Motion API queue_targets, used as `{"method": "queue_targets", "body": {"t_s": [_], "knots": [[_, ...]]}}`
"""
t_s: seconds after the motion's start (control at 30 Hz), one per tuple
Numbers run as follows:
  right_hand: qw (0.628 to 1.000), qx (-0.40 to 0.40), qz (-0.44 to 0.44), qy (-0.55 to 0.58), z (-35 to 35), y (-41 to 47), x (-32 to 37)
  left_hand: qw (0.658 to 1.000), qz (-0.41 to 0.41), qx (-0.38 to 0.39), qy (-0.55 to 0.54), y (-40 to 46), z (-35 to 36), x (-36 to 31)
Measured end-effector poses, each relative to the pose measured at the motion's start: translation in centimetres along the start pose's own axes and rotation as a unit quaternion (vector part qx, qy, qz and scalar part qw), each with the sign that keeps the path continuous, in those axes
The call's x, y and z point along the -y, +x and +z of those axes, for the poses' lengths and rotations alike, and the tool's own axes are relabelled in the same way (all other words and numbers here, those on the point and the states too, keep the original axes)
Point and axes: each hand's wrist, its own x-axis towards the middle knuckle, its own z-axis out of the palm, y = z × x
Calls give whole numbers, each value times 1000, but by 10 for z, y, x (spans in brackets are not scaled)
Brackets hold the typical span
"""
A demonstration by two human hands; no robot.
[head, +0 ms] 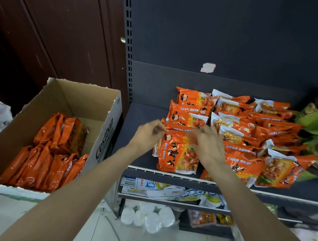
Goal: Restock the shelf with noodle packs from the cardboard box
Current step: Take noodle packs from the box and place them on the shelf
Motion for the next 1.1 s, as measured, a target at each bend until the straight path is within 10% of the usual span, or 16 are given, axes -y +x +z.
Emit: {"method": "queue_targets", "body": {"t_s": [0.23, 0.7, 1.1], "knots": [[998, 18, -38, 55, -1, 2, 5, 998, -19, 46, 24, -3, 1, -9], [947, 49, -171, 269, -5, 39, 194, 973, -12, -142, 179, -53, -165, 84], [943, 187, -66, 266, 81, 71, 356, 965, -149, 16, 215, -52, -269, 220]]}}
